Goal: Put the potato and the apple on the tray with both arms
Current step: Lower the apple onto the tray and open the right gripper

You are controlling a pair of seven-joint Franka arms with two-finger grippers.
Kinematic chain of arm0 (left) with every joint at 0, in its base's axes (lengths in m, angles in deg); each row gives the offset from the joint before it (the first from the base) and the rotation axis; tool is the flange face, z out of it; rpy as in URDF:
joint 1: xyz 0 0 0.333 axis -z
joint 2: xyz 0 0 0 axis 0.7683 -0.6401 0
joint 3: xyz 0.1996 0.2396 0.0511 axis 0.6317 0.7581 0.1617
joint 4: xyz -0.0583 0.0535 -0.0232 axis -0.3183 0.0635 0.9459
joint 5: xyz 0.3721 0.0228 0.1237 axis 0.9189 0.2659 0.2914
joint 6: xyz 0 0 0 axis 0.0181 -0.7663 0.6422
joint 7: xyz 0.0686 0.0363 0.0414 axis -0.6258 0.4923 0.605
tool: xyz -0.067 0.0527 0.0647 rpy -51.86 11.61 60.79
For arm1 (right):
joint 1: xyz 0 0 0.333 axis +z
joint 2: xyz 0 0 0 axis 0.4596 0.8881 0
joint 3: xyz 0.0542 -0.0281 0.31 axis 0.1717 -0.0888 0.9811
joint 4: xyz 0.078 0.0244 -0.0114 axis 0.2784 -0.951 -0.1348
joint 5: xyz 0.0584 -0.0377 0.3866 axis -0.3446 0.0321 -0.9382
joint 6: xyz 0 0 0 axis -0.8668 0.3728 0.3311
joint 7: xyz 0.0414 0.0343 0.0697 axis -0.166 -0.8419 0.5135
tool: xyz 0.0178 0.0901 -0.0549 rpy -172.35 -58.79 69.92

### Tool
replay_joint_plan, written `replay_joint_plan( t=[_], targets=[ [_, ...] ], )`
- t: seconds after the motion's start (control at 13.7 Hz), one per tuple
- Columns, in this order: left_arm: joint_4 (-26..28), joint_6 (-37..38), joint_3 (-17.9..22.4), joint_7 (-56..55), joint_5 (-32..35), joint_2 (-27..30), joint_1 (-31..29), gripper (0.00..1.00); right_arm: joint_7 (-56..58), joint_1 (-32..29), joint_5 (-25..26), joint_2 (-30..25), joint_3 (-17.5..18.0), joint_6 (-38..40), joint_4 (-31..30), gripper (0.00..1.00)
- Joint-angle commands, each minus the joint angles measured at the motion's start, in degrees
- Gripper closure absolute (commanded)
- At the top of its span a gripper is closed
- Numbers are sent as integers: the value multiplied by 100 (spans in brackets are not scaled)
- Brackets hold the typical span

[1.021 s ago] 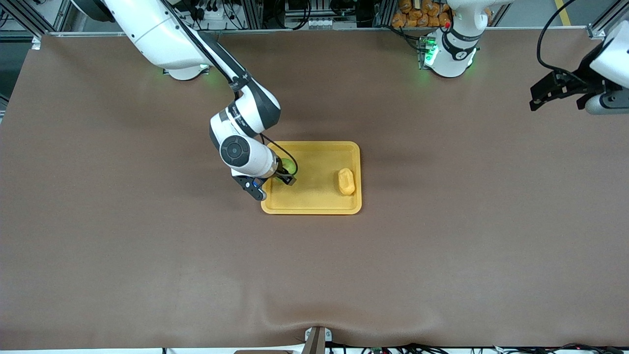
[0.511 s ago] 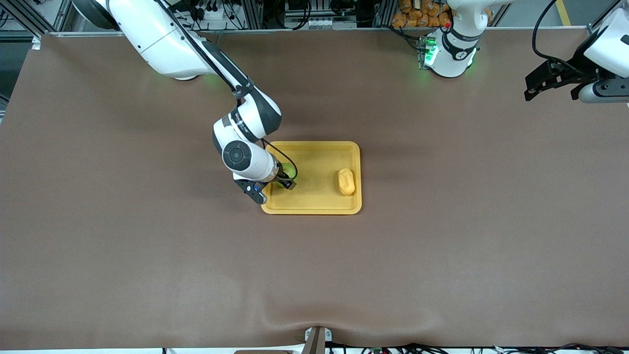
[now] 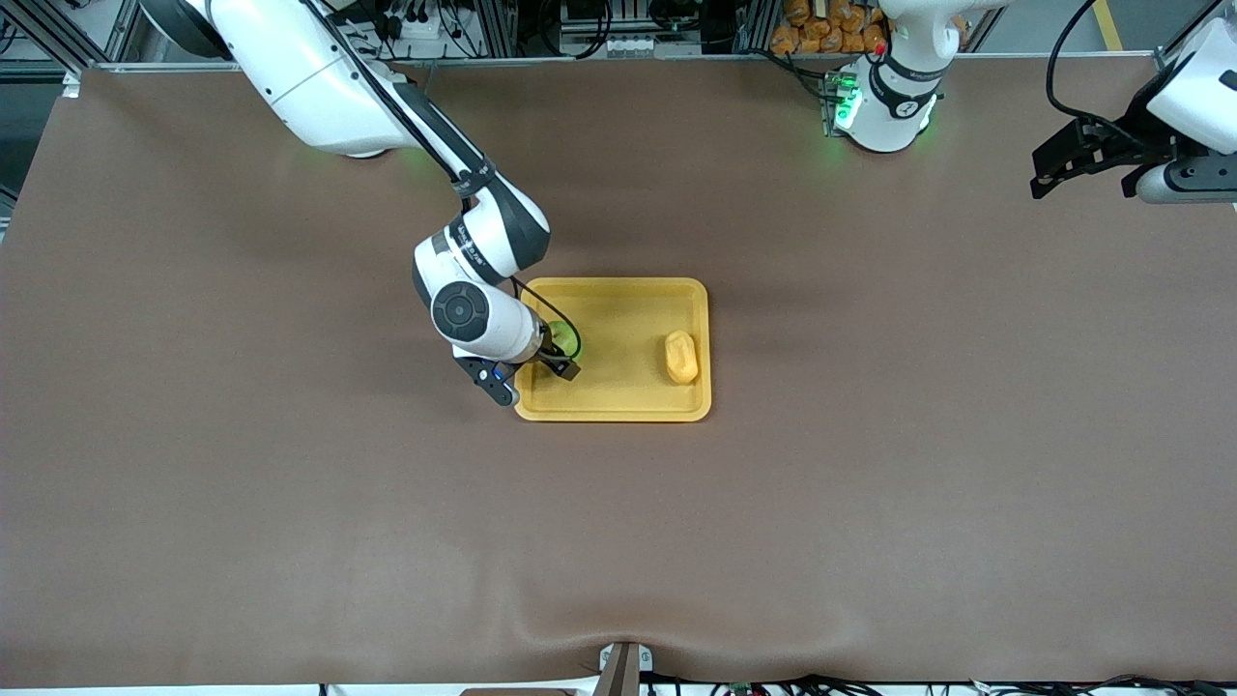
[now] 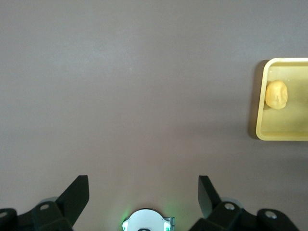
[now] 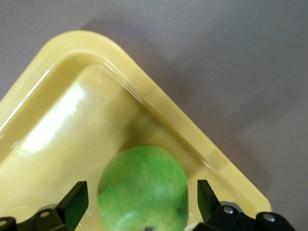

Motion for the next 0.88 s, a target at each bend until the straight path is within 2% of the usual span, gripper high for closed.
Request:
replay_joint_plan(
  t=[0.0,0.22,0.44,0.8],
  targets=[
    [-28,55,-25,188,-120,-9,-41,0,-95,-116,99,37,31,825,671,0],
    [-107,55,-34,189,-120,-70,-33,0,-60,-352,82,28,31,985,979,0],
    [-107,55,-34,180,-120,-71,-33,0,-68,-634,11,37,57,1642,1488,0],
    [-125,117,1,-65,-138,8,-68,0,-201,-863,221,-59,-4,3338,2314,0]
  ],
)
